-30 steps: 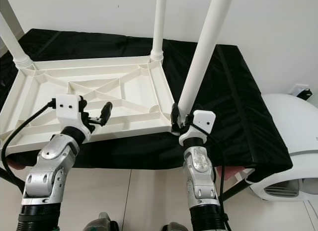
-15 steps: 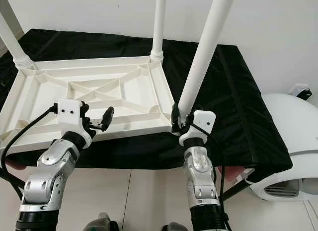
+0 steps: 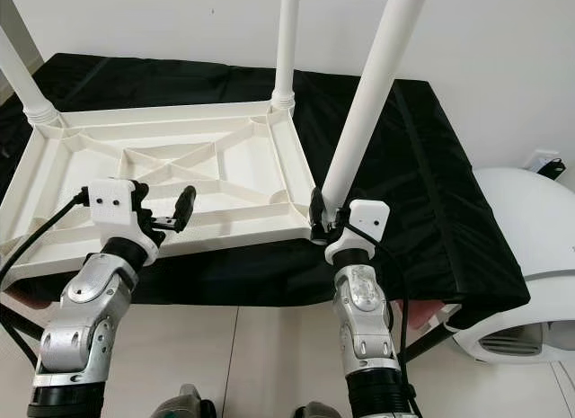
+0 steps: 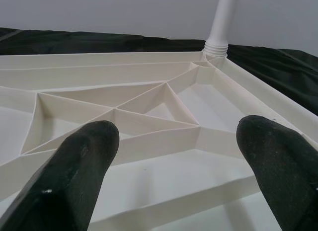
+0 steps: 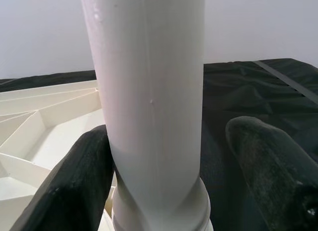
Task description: Building children table
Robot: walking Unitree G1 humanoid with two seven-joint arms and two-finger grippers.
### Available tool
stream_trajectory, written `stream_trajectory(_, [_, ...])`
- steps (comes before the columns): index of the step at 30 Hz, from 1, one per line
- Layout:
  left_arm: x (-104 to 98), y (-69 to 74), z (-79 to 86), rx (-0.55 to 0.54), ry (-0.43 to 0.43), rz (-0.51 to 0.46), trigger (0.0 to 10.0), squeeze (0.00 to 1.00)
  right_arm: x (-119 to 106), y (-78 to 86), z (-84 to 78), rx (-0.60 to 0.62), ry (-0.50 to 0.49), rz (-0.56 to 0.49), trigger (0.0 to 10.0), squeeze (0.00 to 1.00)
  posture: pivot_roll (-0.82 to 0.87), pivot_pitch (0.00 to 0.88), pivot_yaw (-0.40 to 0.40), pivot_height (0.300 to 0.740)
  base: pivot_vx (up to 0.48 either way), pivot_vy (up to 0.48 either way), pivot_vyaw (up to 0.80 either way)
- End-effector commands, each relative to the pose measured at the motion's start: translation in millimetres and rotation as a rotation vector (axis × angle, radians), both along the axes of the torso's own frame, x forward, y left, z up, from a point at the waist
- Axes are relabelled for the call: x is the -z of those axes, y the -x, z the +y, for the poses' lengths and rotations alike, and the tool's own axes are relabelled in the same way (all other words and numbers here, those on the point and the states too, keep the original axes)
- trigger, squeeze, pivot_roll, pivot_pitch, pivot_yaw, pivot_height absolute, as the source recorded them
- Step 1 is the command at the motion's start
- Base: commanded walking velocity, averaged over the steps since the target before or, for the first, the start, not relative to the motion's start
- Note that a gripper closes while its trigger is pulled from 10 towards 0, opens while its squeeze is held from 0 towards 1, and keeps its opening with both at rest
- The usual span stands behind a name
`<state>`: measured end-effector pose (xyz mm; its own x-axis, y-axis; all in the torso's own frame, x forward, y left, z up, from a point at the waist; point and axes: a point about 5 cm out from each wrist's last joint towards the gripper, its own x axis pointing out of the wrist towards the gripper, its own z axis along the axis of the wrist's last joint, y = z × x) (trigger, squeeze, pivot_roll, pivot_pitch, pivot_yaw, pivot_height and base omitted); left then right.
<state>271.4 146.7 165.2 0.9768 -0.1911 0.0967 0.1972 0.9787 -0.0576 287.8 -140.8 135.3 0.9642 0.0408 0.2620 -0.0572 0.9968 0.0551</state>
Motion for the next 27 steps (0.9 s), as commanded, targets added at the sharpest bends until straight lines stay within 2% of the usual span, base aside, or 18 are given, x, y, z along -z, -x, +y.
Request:
stream_trajectory(1, [0.1,1.0,5.4,-0.084,-0.004,-0.006,10.0,0.0,0.5,-1.3,1.0,-0.008,0.007,-0.003,10.0,0.0,0.03,0.031,0.003,0.74,0.0,0.0,0.0])
stream_trajectory(12, [-0.8,1.6,10.2,-0.114,-0.008,-0.027,10.0,0.0,0.8,-0.4,0.3,-0.012,0.011,-0.002,10.0,0.0,0.02,0.035,0.002,0.74,0.0,0.0,0.0])
stream_trajectory(27, [-0.8,3.9,8.2,-0.098,-0.029,-0.053,10.0,0.0,2.2,0.1,0.5,-0.02,0.024,-0.003,10.0,0.0,0.03,0.028,0.002,0.74,0.0,0.0,0.0])
